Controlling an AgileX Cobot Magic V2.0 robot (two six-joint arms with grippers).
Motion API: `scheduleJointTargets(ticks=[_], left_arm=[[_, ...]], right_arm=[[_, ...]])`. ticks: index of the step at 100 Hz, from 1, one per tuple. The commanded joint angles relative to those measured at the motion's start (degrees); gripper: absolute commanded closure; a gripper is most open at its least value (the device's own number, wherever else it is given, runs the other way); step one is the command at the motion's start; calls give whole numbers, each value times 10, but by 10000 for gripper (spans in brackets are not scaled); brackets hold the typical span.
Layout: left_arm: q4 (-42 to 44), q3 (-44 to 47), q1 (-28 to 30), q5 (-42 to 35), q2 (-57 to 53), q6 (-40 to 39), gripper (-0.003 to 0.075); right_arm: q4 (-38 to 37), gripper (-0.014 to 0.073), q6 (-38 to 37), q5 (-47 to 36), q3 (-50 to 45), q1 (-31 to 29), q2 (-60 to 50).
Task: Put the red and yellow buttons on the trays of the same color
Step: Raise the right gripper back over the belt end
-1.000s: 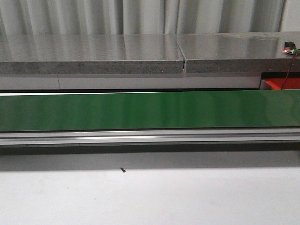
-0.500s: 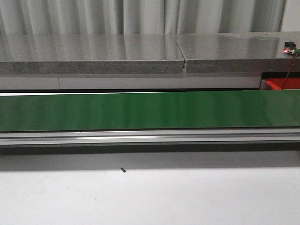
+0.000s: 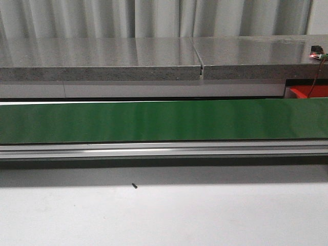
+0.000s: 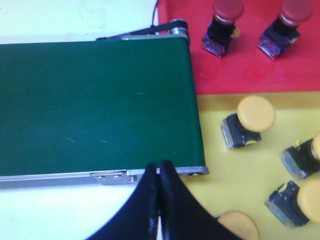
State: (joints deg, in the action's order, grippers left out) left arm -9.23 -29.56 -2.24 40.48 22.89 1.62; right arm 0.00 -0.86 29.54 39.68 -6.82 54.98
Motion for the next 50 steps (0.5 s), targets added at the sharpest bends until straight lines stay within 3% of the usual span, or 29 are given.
scheduleJointTargets(ticks=[1,50], left_arm=[[-9,-15,-5,-37,3,-4,741],[-9,-15,-5,-37,3,-4,741]], right_arm=[[0,654,23,-54,17,14,-28],[0,655,39,-118,-82,31,-184]])
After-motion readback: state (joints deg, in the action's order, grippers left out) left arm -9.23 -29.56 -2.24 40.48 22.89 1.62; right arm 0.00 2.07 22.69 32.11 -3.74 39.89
